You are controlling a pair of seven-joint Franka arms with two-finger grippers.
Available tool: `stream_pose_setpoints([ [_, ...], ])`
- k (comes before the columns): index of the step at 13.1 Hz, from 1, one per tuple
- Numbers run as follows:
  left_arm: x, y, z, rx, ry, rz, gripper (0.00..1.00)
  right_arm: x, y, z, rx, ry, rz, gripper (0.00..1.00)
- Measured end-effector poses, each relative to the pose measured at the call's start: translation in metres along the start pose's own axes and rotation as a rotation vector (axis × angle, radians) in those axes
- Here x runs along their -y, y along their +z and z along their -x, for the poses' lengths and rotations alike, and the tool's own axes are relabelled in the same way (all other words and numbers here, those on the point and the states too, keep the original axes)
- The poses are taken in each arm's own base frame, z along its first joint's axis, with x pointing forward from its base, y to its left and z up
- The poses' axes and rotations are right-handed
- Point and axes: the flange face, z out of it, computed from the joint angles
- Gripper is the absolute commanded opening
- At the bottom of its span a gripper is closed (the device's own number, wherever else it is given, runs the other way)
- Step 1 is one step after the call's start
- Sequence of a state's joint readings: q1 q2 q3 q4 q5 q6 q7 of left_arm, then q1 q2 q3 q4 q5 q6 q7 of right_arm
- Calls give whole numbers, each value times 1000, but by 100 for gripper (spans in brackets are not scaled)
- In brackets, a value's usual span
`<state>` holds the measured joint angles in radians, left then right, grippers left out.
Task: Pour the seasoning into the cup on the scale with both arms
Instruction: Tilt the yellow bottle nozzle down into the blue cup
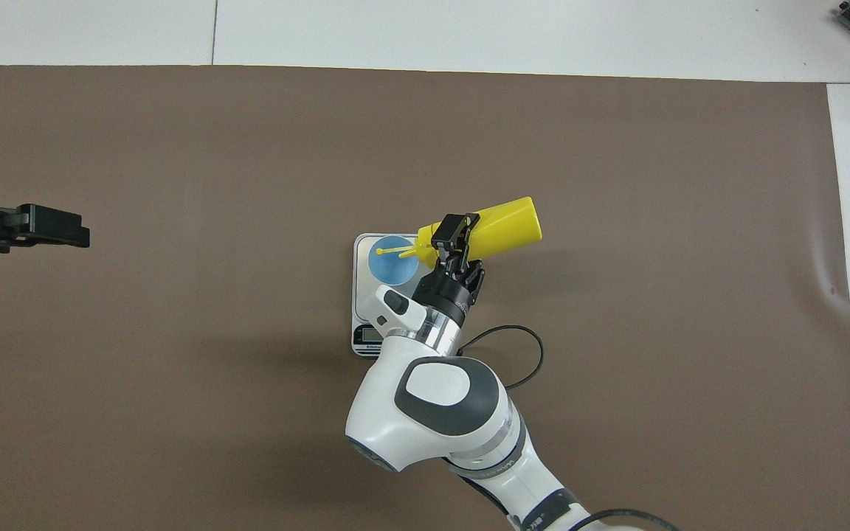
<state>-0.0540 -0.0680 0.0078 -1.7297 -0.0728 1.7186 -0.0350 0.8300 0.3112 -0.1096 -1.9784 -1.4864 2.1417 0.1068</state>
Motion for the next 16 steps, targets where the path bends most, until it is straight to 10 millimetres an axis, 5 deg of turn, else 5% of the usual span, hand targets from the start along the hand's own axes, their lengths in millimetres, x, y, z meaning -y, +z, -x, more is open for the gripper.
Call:
stream_pose_setpoints([
  [16, 0, 0, 0, 0, 0, 0, 100, -10, 0, 4, -1, 69, -5, 9],
])
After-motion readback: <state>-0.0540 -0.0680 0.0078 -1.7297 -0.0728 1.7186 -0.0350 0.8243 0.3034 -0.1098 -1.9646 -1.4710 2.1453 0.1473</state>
